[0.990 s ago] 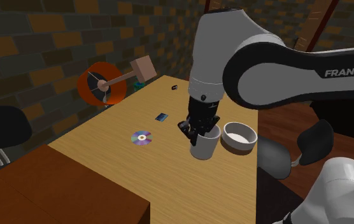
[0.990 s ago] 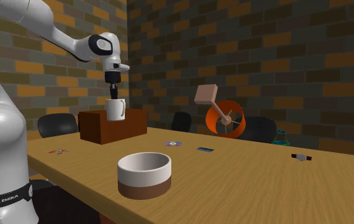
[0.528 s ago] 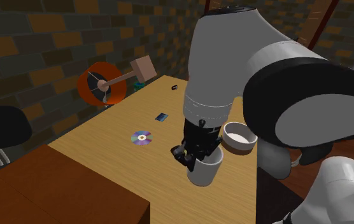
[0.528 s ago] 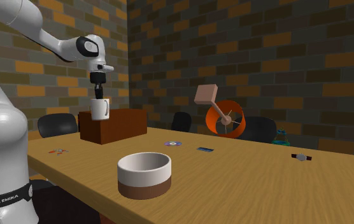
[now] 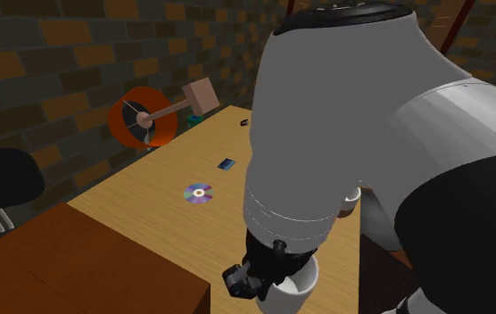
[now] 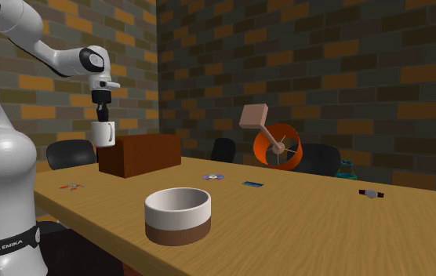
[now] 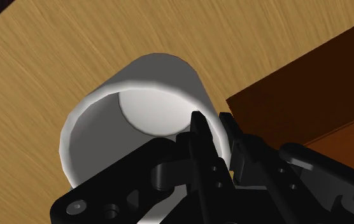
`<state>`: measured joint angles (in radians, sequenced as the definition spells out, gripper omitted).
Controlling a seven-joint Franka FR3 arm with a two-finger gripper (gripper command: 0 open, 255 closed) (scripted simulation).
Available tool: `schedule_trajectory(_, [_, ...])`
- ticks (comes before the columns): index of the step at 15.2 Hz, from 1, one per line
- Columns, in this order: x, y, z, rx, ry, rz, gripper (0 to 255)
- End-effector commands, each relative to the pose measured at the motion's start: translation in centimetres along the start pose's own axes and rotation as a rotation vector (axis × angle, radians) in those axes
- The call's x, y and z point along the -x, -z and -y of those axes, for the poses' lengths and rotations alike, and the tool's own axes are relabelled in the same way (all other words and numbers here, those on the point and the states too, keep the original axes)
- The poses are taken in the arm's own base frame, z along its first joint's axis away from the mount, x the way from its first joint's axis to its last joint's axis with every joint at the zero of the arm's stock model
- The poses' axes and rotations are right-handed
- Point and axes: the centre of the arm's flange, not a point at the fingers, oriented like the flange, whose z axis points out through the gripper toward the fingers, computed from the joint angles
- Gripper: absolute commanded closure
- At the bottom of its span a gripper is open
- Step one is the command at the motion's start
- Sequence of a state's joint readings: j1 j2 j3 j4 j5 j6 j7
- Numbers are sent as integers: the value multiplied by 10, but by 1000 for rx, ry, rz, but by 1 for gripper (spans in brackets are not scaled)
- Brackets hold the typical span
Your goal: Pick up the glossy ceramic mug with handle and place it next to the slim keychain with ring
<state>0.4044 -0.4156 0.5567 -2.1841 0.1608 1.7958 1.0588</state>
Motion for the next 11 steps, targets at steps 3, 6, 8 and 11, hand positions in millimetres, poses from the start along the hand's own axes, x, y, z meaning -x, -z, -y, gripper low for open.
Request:
schedule_trajectory(3, [29, -3, 22, 0, -2, 0, 255])
schedule_trajectory(6, [30, -19, 22, 0, -2, 0, 255])
schedule_trajectory(8, [30, -30, 23, 0, -2, 0, 255])
schedule_trajectory(11, [31, -45, 24, 0, -2, 0, 255])
